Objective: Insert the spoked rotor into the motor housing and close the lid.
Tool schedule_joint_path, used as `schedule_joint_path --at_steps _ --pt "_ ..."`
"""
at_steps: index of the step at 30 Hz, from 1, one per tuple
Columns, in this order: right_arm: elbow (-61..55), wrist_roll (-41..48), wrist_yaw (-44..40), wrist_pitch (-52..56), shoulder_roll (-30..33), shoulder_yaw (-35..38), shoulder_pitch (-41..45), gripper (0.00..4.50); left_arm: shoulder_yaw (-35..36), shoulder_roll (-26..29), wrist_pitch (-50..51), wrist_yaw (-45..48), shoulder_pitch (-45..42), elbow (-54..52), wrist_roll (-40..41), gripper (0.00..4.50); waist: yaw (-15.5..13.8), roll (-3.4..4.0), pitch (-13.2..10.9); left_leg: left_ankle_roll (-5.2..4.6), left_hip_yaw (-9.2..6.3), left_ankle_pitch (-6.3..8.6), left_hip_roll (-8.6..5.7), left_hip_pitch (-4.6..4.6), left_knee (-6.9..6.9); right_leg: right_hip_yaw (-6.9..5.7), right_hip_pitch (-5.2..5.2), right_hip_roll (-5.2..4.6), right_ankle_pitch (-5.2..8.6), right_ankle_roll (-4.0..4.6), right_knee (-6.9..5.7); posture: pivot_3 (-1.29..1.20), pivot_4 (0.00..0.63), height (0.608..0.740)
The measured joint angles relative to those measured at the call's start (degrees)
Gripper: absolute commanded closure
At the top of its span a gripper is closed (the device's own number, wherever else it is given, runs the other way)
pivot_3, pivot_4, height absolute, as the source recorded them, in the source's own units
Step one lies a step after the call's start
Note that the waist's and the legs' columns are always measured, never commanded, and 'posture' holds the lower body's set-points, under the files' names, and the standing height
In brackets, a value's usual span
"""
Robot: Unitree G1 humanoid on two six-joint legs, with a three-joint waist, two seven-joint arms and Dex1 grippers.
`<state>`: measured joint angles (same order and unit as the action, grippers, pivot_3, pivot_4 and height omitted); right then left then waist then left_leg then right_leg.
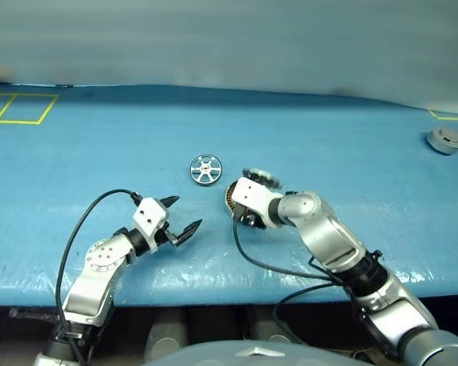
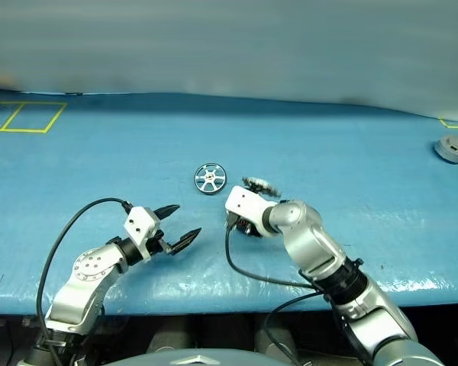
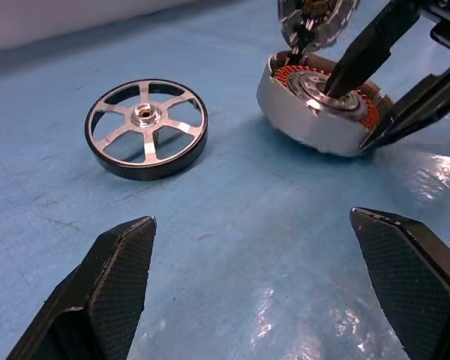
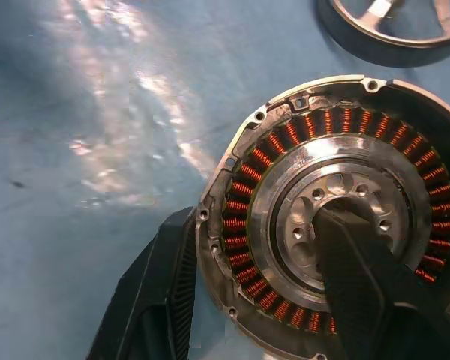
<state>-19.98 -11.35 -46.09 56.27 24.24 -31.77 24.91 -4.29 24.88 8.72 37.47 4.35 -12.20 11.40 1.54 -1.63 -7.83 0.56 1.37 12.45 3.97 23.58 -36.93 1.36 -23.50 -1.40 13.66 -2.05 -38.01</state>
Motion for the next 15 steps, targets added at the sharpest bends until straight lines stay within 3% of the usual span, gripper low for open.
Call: schedule_joint_path --at_steps 15 --pt "-0.11 -0.14 -2.07 -3.17 0.30 -7.36 3.65 2.33 1.75 -0.09 0.38 -1.44 3.64 -2.59 1.27 0.00 0.90 -0.02 0.01 0.04 0.11 0.02 0.30 -0.25 -0.02 -0.15 -0.17 0.07 -0.01 0.13 0.01 0.00 0.150 0.740"
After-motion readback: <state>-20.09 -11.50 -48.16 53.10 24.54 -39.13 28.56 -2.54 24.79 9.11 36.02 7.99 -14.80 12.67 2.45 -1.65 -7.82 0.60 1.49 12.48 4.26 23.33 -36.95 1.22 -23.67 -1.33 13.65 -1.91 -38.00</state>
